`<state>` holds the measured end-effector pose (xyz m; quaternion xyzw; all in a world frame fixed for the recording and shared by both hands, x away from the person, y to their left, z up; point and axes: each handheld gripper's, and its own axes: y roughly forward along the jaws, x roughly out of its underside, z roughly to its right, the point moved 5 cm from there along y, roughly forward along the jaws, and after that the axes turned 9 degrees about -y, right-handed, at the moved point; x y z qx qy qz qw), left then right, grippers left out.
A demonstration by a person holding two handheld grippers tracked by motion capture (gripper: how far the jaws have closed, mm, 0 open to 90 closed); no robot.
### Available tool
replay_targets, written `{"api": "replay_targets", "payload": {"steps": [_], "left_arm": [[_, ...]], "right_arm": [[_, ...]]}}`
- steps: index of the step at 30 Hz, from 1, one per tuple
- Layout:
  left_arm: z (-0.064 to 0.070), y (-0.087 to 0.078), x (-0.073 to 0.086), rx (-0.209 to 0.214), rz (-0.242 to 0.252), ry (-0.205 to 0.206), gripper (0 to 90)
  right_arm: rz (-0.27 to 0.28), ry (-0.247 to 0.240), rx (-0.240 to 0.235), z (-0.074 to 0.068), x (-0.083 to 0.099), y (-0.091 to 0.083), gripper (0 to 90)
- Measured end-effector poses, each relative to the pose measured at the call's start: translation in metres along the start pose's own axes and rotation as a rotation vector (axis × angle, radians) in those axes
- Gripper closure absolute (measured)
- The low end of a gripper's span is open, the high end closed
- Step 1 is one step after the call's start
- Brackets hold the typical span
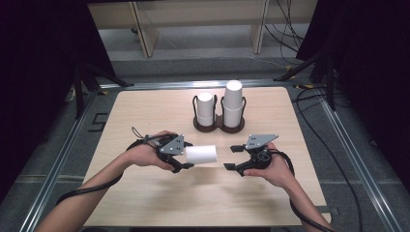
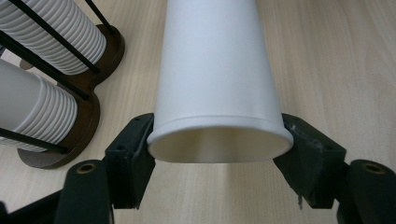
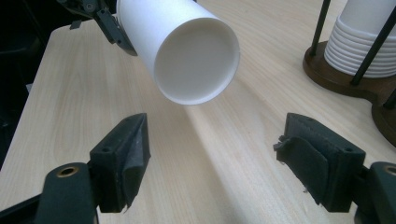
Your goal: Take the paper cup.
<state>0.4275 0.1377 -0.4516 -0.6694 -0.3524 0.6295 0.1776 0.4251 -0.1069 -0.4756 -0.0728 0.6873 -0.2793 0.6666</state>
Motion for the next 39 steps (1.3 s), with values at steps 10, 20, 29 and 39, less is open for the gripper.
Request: {"api": "replay_targets", "payload": {"steps": [10, 20, 29, 39], "left_arm": [[-0.003, -0.002, -0.002, 0.005, -0.076, 0.041, 31.5], [-0.005, -0.004, -0.003, 0.003, -0.140, 0.070, 31.5], [-0.003, -0.003, -0.006, 0.015, -0.195, 0.098, 31.6], [-0.001, -0.002, -0.013, 0.005, -0.243, 0.137, 32.0]], "right_arm": [[-0.012, 0.000, -0.005, 0.000, -0.002, -0.001, 24.1], [-0.031, 0.011, -0.015, -0.001, -0.002, -0.002, 24.0], [-0.040, -0.017, -0.020, -0.001, -0.004, 0.002, 24.0], [-0.043, -0.020, -0.028, -0.003, -0.008, 0.004, 24.2]]}}
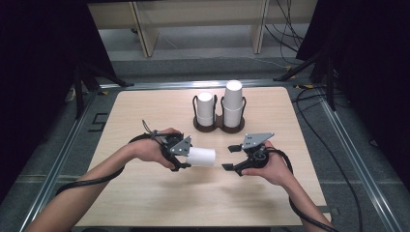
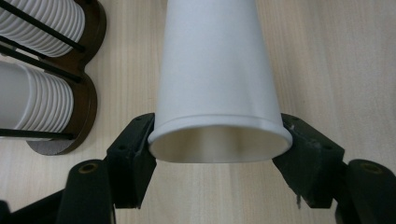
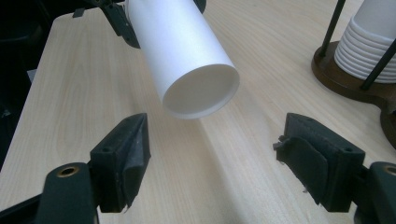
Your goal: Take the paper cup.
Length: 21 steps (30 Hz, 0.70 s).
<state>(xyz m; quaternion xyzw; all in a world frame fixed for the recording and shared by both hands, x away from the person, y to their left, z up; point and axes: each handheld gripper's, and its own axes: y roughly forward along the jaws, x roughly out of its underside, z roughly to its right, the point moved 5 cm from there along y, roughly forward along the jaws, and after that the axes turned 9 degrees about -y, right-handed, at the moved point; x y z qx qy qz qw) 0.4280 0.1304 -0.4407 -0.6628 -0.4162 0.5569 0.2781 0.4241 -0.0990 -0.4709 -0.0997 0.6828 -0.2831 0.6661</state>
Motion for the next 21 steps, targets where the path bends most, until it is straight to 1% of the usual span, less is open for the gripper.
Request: {"api": "replay_targets", "payload": {"steps": [3, 4, 5, 9, 11, 12, 13, 15, 17, 18, 21], "left_arm": [[0.0001, 0.0004, -0.0020, 0.005, -0.006, -0.003, 32.0], [-0.0004, 0.0008, -0.0021, 0.006, -0.015, 0.000, 32.0], [-0.0007, 0.0015, -0.0021, 0.006, -0.020, 0.001, 32.0], [-0.0019, 0.0036, -0.0028, 0.011, -0.039, 0.007, 32.2], [-0.0025, 0.0031, -0.0039, 0.018, -0.052, 0.010, 32.2], [-0.0023, 0.0033, -0.0046, 0.015, -0.048, 0.010, 32.2], [-0.0024, 0.0030, -0.0053, 0.015, -0.051, 0.015, 32.4], [-0.0018, 0.0025, -0.0062, 0.020, -0.063, 0.018, 32.6], [-0.0021, 0.0014, -0.0075, 0.024, -0.074, 0.021, 32.6], [-0.0024, 0.0012, -0.0079, 0.024, -0.076, 0.022, 32.6], [-0.0032, 0.0014, -0.0086, 0.021, -0.089, 0.027, 32.5]], "right_arm": [[-0.005, -0.011, 0.000, 0.0003, 0.0002, 0.0006, 24.2], [-0.014, -0.009, -0.007, -0.0003, 0.0007, 0.0008, 24.2], [-0.017, -0.016, -0.002, 0.0003, 0.0007, 0.0009, 24.2], [-0.018, -0.023, -0.004, 0.0009, 0.0003, 0.0011, 24.2], [-0.011, -0.019, -0.001, 0.0009, 0.0000, 0.0020, 24.2], [-0.024, -0.021, -0.005, 0.0007, 0.0002, 0.0014, 24.2], [-0.023, -0.023, -0.005, 0.0007, -0.0001, 0.0016, 24.2], [-0.023, -0.009, -0.013, -0.0004, -0.0006, 0.0019, 24.2], [-0.022, -0.014, -0.013, -0.0005, -0.0015, 0.0022, 24.2], [-0.027, -0.026, -0.010, 0.0001, -0.0020, 0.0018, 24.2], [-0.027, -0.026, -0.013, -0.0004, -0.0031, 0.0023, 24.2]]}}
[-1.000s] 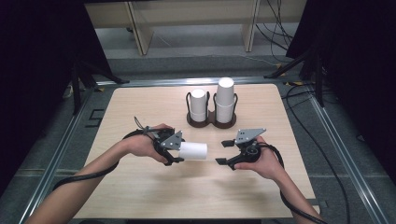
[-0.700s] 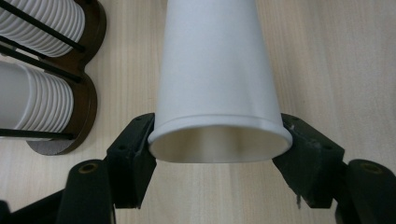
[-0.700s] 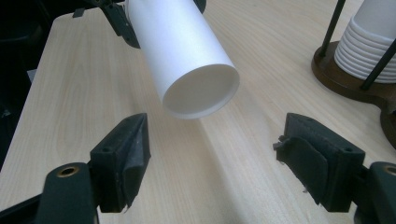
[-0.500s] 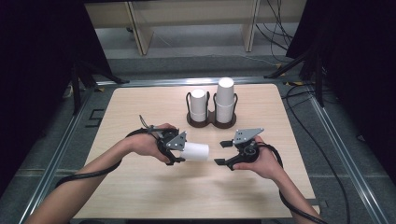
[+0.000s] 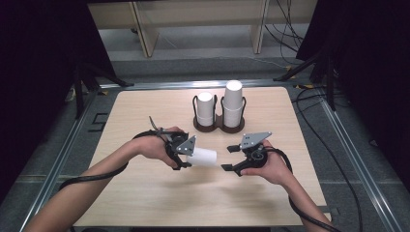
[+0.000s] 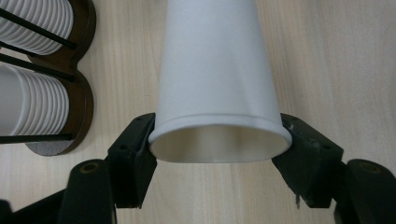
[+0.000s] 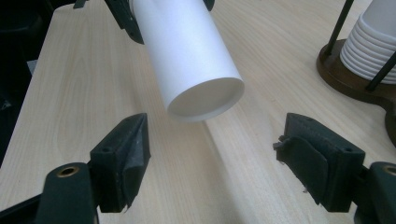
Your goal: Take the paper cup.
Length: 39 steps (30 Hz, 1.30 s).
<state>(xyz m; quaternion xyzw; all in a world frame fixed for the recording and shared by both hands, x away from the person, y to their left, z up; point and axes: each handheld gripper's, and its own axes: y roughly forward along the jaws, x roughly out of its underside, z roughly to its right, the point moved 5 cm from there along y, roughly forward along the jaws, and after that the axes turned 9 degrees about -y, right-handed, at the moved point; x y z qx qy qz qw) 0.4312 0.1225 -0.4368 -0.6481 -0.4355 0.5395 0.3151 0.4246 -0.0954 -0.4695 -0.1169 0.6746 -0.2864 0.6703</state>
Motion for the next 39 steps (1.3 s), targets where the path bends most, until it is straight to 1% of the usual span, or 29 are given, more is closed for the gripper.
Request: {"api": "replay_targets", "payload": {"steps": [1, 2, 4, 5, 7, 8, 9, 10, 11, 12, 13, 14, 15, 16, 17, 18, 19, 20, 21, 22, 23, 24, 25, 27, 37, 38, 39], "left_arm": [[0.000, 0.001, 0.000, 0.000, 0.004, -0.010, 32.6], [0.000, 0.001, 0.000, -0.001, -0.005, -0.004, 32.6], [-0.001, 0.002, 0.000, -0.001, -0.009, -0.008, 32.5], [-0.001, 0.002, 0.000, 0.000, -0.010, -0.008, 32.6], [0.000, 0.004, 0.000, 0.006, -0.017, -0.006, 32.5], [0.000, 0.004, 0.000, 0.007, -0.018, -0.004, 32.5], [0.000, 0.005, 0.000, 0.007, -0.027, 0.006, 32.5], [0.003, 0.007, -0.001, 0.015, -0.002, -0.030, 32.6], [0.002, 0.007, 0.000, 0.014, -0.013, -0.021, 32.5], [0.001, 0.007, 0.000, 0.011, -0.028, -0.006, 32.6], [0.002, 0.007, 0.000, 0.012, -0.035, -0.004, 32.5], [0.002, 0.007, -0.001, 0.013, -0.037, -0.002, 32.6], [0.002, 0.007, -0.001, 0.017, -0.046, 0.002, 32.6], [0.002, 0.007, -0.002, 0.017, -0.045, 0.005, 32.6], [0.002, 0.007, -0.002, 0.017, -0.046, 0.006, 32.6], [0.003, 0.008, -0.002, 0.022, -0.052, 0.007, 32.6], [0.002, 0.008, -0.003, 0.021, -0.058, 0.021, 32.6], [0.004, 0.009, -0.003, 0.024, -0.048, -0.001, 32.6], [0.004, 0.010, -0.004, 0.024, -0.039, -0.005, 32.6], [0.003, 0.008, -0.004, 0.023, -0.062, 0.015, 32.6], [0.005, 0.010, -0.005, 0.029, -0.039, -0.014, 32.6], [0.002, 0.008, -0.005, 0.024, -0.066, 0.020, 32.6], [0.001, 0.008, -0.006, 0.022, -0.069, 0.027, 32.6], [0.002, 0.007, -0.007, 0.024, -0.072, 0.021, 32.6], [0.002, 0.007, -0.011, 0.030, -0.093, 0.039, 32.8], [0.002, 0.008, -0.011, 0.033, -0.096, 0.039, 32.9], [0.002, 0.008, -0.012, 0.034, -0.097, 0.043, 32.9]], "right_arm": [[-0.001, 0.005, -0.005, -0.001, 0.000, 0.000, 24.2], [-0.003, 0.003, -0.006, 0.000, 0.000, 0.001, 24.2], [-0.010, 0.000, -0.002, 0.000, 0.000, 0.001, 24.2], [-0.004, 0.000, 0.003, 0.000, -0.001, 0.002, 24.2], [-0.009, 0.003, -0.005, -0.001, -0.001, 0.001, 24.5], [-0.010, -0.003, -0.002, -0.001, -0.001, 0.002, 24.6], [-0.015, 0.011, -0.001, -0.002, -0.001, 0.001, 24.6], [-0.007, -0.015, 0.001, -0.001, -0.002, 0.002, 24.6], [-0.009, -0.016, 0.002, 0.000, -0.002, 0.003, 24.5], [-0.014, -0.006, -0.005, -0.001, -0.003, 0.003, 24.6], [-0.013, -0.021, -0.001, 0.000, -0.003, 0.004, 24.6], [-0.019, -0.014, -0.004, -0.001, -0.004, 0.004, 24.5], [-0.020, -0.020, -0.004, -0.001, -0.004, 0.005, 24.5], [-0.019, -0.029, -0.011, -0.001, -0.005, 0.006, 24.6], [-0.018, -0.028, -0.007, -0.001, -0.006, 0.007, 24.5], [-0.022, -0.027, -0.015, -0.001, -0.006, 0.007, 24.6], [-0.028, -0.026, -0.011, -0.001, -0.007, 0.007, 24.6], [-0.021, -0.029, -0.010, -0.001, -0.007, 0.009, 24.5], [-0.032, -0.034, -0.013, -0.001, -0.007, 0.009, 24.6], [-0.035, -0.030, -0.014, -0.001, -0.007, 0.009, 24.5], [-0.035, -0.033, -0.017, -0.001, -0.008, 0.010, 24.6], [-0.036, -0.032, -0.016, -0.002, -0.009, 0.011, 24.6], [-0.037, -0.038, -0.017, -0.001, -0.009, 0.011, 24.5], [-0.039, -0.039, -0.019, -0.001, -0.011, 0.012, 24.5], [-0.048, -0.052, -0.024, -0.002, -0.017, 0.018, 23.8], [-0.043, -0.062, -0.022, -0.002, -0.017, 0.019, 23.7], [-0.052, -0.052, -0.025, -0.002, -0.018, 0.020, 23.6]]}}
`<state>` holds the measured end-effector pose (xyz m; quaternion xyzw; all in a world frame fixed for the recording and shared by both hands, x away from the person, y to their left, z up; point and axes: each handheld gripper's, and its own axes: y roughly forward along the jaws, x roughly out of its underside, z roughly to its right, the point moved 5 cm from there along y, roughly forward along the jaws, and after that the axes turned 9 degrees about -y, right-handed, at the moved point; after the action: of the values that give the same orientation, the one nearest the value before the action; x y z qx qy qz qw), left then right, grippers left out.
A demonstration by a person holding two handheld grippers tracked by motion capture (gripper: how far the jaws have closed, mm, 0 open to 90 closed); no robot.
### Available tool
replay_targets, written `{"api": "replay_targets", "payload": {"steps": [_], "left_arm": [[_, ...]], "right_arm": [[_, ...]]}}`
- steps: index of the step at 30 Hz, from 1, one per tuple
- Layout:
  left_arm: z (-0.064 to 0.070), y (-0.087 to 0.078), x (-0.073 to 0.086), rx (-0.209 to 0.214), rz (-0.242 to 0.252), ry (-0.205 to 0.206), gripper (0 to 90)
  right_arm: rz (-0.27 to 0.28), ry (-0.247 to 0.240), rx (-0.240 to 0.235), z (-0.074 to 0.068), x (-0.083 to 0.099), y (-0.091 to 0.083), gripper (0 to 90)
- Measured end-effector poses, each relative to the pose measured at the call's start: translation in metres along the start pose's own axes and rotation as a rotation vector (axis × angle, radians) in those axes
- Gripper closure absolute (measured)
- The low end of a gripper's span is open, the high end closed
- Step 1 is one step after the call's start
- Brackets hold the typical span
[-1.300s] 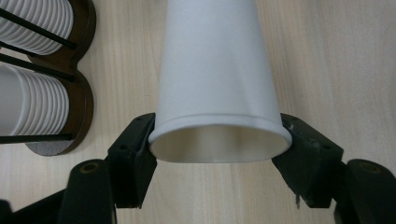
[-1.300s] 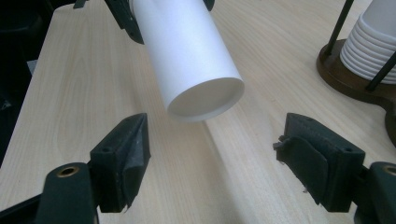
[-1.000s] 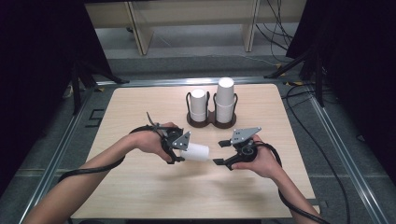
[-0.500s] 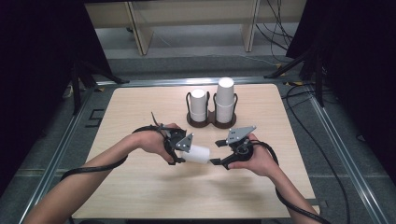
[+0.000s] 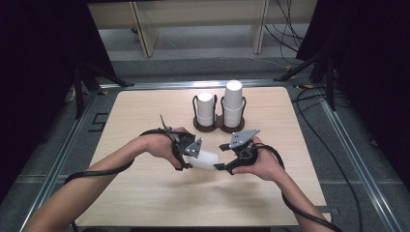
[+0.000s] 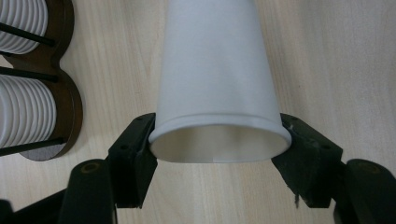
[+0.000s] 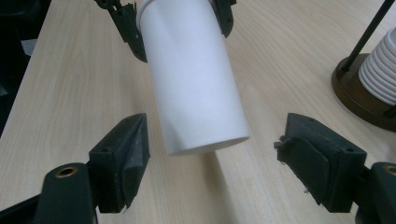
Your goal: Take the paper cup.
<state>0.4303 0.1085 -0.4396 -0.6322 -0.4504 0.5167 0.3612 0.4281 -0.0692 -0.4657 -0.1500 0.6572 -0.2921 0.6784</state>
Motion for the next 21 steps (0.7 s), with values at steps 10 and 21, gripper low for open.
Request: {"api": "replay_targets", "payload": {"steps": [10, 21], "left_arm": [[0.000, 0.000, -0.003, 0.002, -0.023, 0.009, 32.9], [-0.001, -0.002, -0.006, 0.008, -0.046, 0.018, 32.9]], "right_arm": [[-0.016, -0.032, -0.018, -0.002, -0.006, 0.008, 23.5], [-0.036, -0.047, -0.026, -0.003, -0.009, 0.014, 23.4]]}}
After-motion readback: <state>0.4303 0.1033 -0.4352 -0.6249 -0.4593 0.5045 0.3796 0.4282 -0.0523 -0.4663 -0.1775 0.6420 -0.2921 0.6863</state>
